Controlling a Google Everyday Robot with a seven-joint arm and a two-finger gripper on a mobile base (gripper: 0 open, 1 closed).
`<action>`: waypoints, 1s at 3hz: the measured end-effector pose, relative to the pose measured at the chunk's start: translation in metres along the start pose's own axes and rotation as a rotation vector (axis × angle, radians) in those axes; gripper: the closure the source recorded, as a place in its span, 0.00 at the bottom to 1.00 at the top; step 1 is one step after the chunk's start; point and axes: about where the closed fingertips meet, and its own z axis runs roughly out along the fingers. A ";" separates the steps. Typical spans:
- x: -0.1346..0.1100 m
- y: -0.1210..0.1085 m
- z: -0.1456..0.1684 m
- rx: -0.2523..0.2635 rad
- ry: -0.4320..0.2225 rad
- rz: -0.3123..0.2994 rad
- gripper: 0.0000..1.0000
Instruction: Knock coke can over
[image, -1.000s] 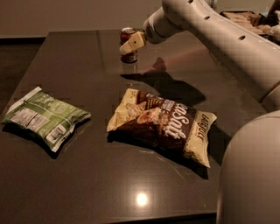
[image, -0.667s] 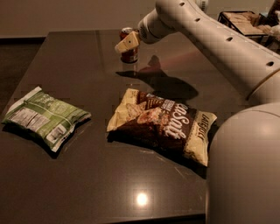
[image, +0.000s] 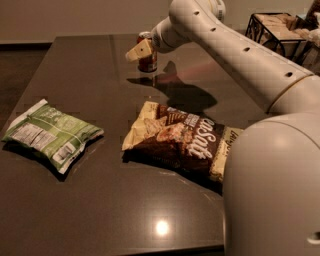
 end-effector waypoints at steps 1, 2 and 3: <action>-0.006 0.008 0.009 -0.027 -0.014 -0.002 0.18; -0.014 0.010 0.011 -0.045 -0.029 0.002 0.41; -0.022 0.012 0.004 -0.070 -0.039 -0.007 0.66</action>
Offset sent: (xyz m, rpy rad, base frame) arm 0.0128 0.0204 0.0173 0.0641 -0.0141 0.0462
